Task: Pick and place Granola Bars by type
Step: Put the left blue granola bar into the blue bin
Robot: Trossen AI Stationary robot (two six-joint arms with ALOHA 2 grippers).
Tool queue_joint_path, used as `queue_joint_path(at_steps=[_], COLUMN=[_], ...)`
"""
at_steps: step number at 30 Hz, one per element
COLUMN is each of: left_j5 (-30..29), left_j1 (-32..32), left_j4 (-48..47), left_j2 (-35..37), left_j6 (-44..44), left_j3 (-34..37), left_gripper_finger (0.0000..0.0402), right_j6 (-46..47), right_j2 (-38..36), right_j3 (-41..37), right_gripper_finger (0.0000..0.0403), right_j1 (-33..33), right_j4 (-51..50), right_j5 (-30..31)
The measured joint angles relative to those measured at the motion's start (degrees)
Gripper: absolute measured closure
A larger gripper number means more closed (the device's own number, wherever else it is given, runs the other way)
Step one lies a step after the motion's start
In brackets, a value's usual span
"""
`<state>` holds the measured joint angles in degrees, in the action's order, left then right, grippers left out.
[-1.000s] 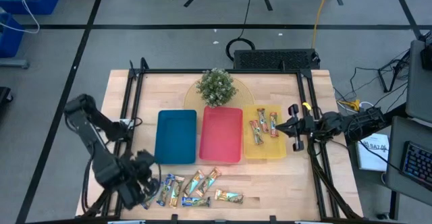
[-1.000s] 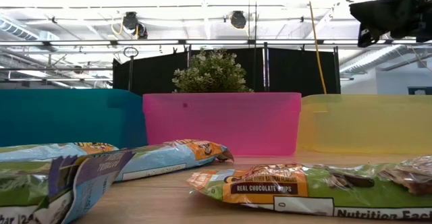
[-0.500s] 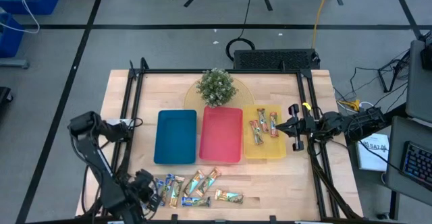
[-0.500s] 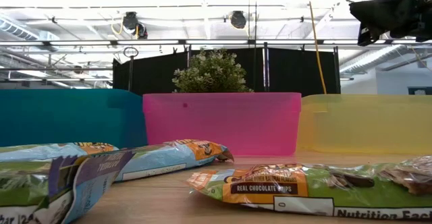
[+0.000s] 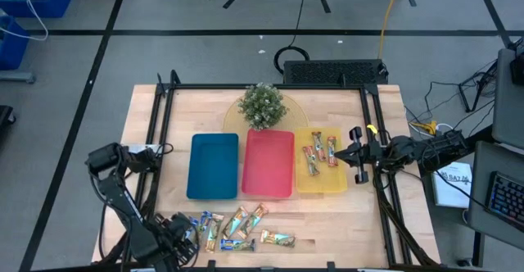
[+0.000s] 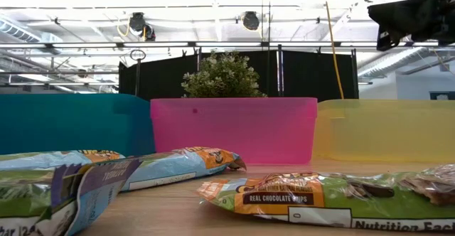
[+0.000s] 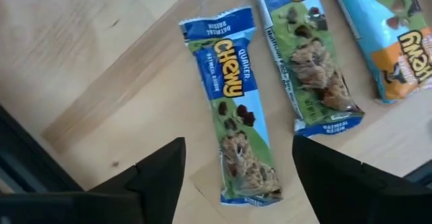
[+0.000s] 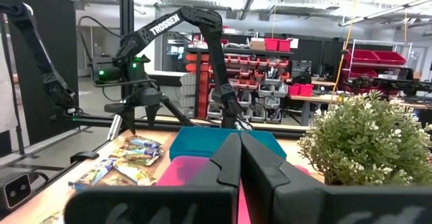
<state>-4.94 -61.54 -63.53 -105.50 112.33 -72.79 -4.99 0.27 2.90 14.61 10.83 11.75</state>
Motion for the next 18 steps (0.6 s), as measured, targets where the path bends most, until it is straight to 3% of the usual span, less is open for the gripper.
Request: queue_joint_path(at_steps=[11, 18], left_j5=[4.57, 4.89], left_j1=[0.07, 0.07], left_j4=[11.44, 18.13], left_j2=[-0.03, 0.45], left_j6=[-1.66, -1.20], left_j3=[7.98, 12.73], left_gripper_finger=[0.0131, 0.0159], right_j6=[1.29, 1.22], right_j2=[0.02, 0.02], right_j3=[0.00, 0.00], right_gripper_finger=[0.0403, 0.0403], right_j1=[0.02, 0.00], right_j4=[-1.84, -2.48], right_j5=[-0.04, -0.04])
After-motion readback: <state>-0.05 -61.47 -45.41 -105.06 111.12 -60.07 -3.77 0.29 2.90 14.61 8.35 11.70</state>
